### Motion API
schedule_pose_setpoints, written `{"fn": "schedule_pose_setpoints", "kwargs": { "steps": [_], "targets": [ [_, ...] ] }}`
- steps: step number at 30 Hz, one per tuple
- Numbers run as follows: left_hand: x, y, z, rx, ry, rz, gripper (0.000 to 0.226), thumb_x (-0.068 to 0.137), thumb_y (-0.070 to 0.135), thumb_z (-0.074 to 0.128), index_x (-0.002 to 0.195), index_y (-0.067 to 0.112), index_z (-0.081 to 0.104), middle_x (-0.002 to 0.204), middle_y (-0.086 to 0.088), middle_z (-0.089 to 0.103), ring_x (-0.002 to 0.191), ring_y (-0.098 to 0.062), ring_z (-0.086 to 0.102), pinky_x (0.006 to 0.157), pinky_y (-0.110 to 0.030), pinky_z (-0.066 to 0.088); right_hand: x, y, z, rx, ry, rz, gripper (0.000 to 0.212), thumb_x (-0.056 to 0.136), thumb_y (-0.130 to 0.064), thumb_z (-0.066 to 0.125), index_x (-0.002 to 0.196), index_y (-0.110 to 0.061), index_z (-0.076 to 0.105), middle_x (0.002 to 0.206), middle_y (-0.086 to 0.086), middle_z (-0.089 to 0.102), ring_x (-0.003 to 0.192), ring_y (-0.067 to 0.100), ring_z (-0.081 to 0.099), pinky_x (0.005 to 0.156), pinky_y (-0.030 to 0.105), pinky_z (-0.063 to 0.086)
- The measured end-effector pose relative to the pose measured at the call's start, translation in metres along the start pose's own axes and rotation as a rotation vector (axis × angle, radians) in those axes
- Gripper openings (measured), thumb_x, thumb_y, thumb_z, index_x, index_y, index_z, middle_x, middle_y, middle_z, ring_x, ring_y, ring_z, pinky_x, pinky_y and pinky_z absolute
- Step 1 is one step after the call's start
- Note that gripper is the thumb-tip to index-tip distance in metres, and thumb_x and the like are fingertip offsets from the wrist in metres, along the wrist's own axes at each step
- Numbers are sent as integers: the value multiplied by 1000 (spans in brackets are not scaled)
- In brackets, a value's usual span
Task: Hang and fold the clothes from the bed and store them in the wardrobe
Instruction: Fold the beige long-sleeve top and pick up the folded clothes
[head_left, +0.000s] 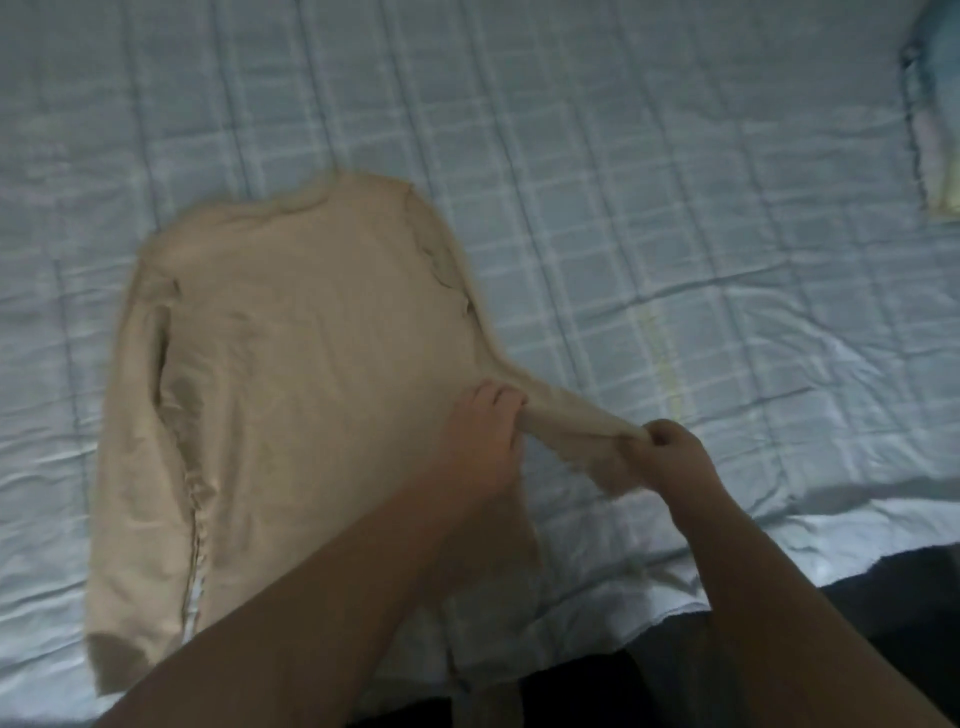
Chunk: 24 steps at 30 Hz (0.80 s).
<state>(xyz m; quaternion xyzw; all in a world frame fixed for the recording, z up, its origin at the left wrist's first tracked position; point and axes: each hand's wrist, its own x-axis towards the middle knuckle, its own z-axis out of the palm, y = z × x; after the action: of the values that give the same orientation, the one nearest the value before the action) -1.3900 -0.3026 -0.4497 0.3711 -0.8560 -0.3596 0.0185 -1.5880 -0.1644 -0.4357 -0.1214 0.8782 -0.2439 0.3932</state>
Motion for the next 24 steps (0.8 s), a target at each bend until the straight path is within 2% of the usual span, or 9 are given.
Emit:
{"fn": "schedule_pose_setpoints", "kwargs": {
  "steps": [3, 5, 7, 10, 12, 16, 20, 22, 24],
  "targets": [
    [39, 18, 6, -18, -31, -4, 45, 78, 10, 55, 122, 5, 60, 123, -17, 58, 116, -35, 51, 103, -43, 39, 38, -6, -41, 239, -109, 45, 17, 85, -10, 73, 95, 0, 64, 82, 16, 65, 69, 24, 63, 55, 32, 52],
    [66, 30, 12, -20, -22, -18, 44, 78, 9, 57, 122, 5, 60, 124, -17, 58, 118, -35, 51, 105, -43, 38, 68, -11, -63, 400, -168, 92, 12, 88, -4, 68, 97, 1, 62, 85, 17, 64, 69, 24, 63, 55, 33, 53],
    [95, 44, 19, -28, 23, -20, 44, 77, 6, 60, 120, 4, 61, 120, -19, 60, 115, -37, 52, 104, -43, 38, 101, -17, -82, 515, -223, 115, 10, 90, -2, 61, 100, 0, 62, 91, 20, 66, 75, 29, 64, 62, 37, 53],
    [143, 68, 30, -22, 85, -7, 44, 77, 5, 60, 121, 3, 61, 119, -19, 60, 113, -37, 52, 102, -44, 40, 151, -33, -110, 580, -250, 106, 9, 92, 2, 52, 95, 0, 60, 83, 18, 65, 71, 31, 62, 55, 36, 53],
    [179, 85, 39, 17, 96, -21, 48, 77, 8, 55, 125, 4, 60, 123, -18, 59, 115, -37, 51, 102, -44, 40, 183, -45, -132, 575, -252, 78, 15, 91, 6, 49, 88, -4, 59, 76, 13, 64, 64, 26, 61, 50, 32, 52],
    [245, 108, 56, 138, 82, -23, 55, 83, 12, 54, 138, 13, 54, 137, -12, 55, 122, -35, 49, 103, -45, 41, 247, -62, -165, 493, -321, 2, 16, 93, 4, 51, 91, -10, 61, 81, 9, 63, 68, 20, 60, 55, 32, 52],
    [289, 107, 63, 240, 78, -163, 53, 94, 17, 52, 146, 24, 46, 152, -8, 44, 131, -32, 42, 107, -43, 39, 291, -65, -168, 294, -189, -91, 18, 89, -1, 61, 95, -18, 62, 88, 10, 61, 74, 21, 58, 59, 33, 51],
    [305, 102, 59, 261, 42, -218, 51, 91, 12, 51, 141, 24, 51, 146, -9, 46, 128, -32, 42, 106, -44, 38, 305, -64, -159, 126, -68, -200, 23, 84, -4, 66, 98, -22, 61, 84, 5, 60, 75, 23, 57, 62, 30, 47],
    [313, 95, 53, 275, 31, -297, 44, 88, 7, 50, 129, 22, 59, 132, -9, 51, 118, -32, 44, 99, -45, 42, 311, -61, -147, 50, 3, -226, 29, 83, -10, 69, 107, -23, 60, 86, 1, 60, 79, 23, 57, 57, 24, 40]
  ]
}}
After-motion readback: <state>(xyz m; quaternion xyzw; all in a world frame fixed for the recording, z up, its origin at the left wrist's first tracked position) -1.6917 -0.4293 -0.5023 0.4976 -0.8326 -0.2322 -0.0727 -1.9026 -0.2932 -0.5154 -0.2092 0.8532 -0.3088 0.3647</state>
